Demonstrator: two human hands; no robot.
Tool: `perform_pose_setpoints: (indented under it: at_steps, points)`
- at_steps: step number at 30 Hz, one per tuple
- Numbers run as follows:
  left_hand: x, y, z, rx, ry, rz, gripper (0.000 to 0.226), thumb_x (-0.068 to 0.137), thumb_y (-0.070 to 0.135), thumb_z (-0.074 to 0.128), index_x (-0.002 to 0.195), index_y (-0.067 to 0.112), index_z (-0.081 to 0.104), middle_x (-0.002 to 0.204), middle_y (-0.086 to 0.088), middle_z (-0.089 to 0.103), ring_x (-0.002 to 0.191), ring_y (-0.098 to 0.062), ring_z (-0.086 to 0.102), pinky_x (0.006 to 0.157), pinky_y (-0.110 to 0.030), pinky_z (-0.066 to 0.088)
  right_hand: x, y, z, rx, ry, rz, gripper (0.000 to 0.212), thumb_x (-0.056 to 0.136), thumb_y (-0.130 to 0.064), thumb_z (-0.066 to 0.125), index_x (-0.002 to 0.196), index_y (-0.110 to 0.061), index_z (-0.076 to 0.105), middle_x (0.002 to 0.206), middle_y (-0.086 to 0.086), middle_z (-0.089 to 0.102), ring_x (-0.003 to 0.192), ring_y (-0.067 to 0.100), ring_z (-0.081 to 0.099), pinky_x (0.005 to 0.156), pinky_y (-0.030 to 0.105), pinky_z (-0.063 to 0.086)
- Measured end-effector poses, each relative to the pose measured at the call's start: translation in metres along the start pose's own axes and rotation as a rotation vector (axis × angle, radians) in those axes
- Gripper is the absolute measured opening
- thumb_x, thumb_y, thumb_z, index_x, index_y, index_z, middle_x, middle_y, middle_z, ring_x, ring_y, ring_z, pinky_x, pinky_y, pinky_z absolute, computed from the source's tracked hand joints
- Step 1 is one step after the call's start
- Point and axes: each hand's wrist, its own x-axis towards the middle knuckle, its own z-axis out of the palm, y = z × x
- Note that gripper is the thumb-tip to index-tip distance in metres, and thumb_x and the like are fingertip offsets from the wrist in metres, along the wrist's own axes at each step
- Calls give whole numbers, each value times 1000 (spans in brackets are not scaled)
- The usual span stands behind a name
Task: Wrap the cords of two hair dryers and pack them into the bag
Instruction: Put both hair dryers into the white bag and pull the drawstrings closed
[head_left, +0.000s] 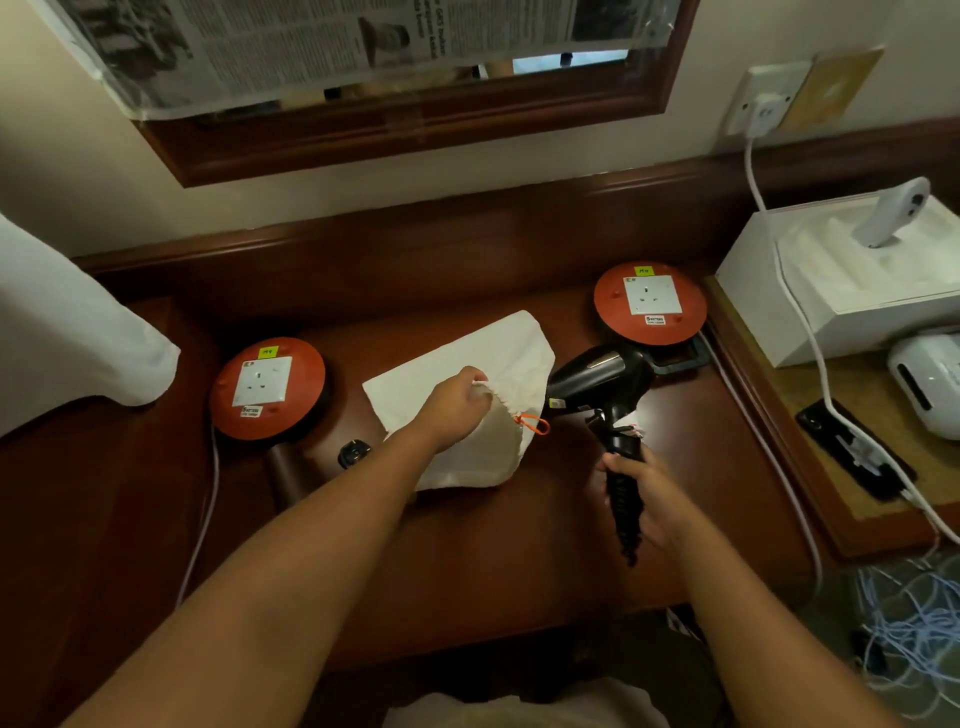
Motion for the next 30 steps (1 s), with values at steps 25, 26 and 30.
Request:
perform_pose_setpoints:
  at_steps: [25, 26, 30]
  points:
    - [-59, -110, 14, 860, -25, 306, 40, 91, 35, 56, 129, 22, 57, 150, -8, 32, 135, -31, 26, 105, -42, 25, -110, 77, 39, 110, -206, 191, 42, 77, -9, 65, 119, -12, 59, 89, 13, 65, 66, 25, 57, 56, 33, 49]
    - [-58, -110, 15, 735, 28, 258, 33, 91, 30, 56, 122, 21, 63, 144, -7, 38, 131, -31, 31, 101, -40, 28, -109, 80, 37, 120, -224, 226, 46, 74, -10, 68, 119, -12, 58, 90, 14, 64, 66, 25, 57, 55, 33, 50]
    - [-50, -92, 8, 26, 216, -97, 25, 95, 19, 54, 94, 1, 71, 107, -17, 61, 103, -34, 52, 75, -32, 39, -102, 93, 33, 223, -330, 368, 69, 56, -9, 82, 120, -11, 56, 88, 18, 61, 61, 27, 55, 50, 34, 48]
